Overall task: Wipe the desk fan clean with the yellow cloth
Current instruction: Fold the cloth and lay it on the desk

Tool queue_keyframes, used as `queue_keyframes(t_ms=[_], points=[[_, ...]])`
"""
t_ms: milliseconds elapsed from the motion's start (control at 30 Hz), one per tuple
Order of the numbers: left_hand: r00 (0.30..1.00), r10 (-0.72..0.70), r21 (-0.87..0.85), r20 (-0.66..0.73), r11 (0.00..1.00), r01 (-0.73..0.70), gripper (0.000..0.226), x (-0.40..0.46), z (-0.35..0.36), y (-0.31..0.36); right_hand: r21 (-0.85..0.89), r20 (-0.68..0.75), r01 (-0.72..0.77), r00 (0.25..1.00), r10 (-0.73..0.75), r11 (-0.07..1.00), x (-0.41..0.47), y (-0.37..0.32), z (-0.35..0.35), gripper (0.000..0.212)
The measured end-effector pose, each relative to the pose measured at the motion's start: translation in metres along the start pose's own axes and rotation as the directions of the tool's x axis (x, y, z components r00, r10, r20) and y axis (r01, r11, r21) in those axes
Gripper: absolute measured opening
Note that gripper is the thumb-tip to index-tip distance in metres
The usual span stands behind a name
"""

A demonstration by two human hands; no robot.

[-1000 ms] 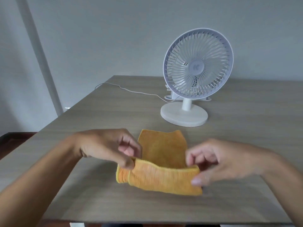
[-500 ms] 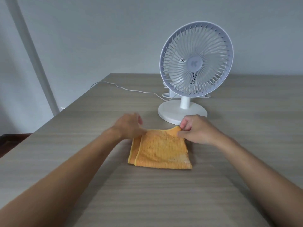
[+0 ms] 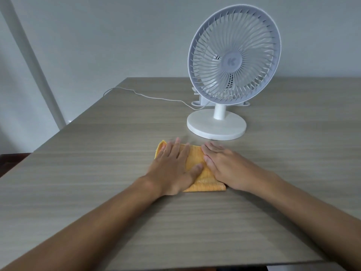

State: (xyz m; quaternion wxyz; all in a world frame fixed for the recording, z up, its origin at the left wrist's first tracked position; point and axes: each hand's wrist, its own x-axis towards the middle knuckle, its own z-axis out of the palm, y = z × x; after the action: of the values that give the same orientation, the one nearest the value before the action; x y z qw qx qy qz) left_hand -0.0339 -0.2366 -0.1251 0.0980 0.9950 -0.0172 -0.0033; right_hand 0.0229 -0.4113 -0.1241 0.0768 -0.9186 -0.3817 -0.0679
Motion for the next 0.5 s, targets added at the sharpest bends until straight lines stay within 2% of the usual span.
queue_keyframes(t_ms=[100, 233, 500], points=[[1.000, -0.019, 0.004, -0.008, 1.000, 0.019, 0.079, -0.005, -0.001, -0.005, -0.028, 0.037, -0.026, 0.999, 0.027, 0.999, 0.005, -0.008, 0.002, 0.056], [0.998, -0.056, 0.001, -0.028, 0.998, 0.056, 0.077, -0.022, -0.008, -0.019, -0.082, 0.064, -0.015, 0.998, 0.020, 0.996, 0.016, -0.032, 0.003, 0.044], [0.991, -0.127, 0.042, -0.030, 0.991, 0.128, 0.075, -0.065, -0.021, -0.064, -0.050, 0.041, 0.017, 0.999, -0.015, 0.999, 0.035, -0.097, 0.012, 0.047]])
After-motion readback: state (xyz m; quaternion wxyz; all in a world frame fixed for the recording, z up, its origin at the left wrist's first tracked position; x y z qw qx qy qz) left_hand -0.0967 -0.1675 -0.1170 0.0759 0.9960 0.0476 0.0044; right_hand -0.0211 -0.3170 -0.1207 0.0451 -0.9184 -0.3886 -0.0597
